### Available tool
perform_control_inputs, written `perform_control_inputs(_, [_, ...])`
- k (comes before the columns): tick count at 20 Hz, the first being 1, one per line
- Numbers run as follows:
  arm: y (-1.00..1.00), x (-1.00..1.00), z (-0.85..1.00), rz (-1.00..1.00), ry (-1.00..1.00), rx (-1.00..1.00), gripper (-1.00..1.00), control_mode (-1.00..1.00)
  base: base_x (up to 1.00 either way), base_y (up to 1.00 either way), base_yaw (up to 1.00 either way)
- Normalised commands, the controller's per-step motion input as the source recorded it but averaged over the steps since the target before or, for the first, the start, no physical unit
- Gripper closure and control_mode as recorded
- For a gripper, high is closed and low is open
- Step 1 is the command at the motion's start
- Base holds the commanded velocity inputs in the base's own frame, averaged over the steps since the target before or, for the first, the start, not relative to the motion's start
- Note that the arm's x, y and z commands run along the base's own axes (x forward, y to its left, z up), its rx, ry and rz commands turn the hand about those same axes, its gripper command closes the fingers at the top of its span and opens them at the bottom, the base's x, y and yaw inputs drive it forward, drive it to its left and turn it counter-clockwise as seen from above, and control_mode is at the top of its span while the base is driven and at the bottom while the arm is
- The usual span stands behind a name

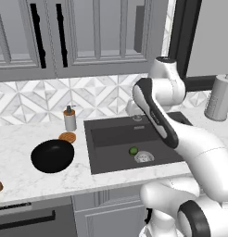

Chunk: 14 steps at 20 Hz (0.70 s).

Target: Pick the avocado from the sink and place it in the bowl. Then pick the bowl and place it in the microwave. Then close the microwave door and press the start button.

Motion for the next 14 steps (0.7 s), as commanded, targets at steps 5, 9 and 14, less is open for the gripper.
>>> perform_control_inputs(5, [0.01, 0.03, -0.81, -0.04, 0.01, 0.0, -1.0, -1.0, 0.0, 0.0, 0.0])
perform_control_inputs(9, [-0.45, 0.43, -0.88, -0.16, 0.06, 0.01, -1.0, -1.0, 0.0, 0.0, 0.0])
perform_control_inputs(14, [-0.34, 0.44, -0.73, -0.15, 0.1, 0.0, -1.0, -1.0, 0.0, 0.0, 0.0])
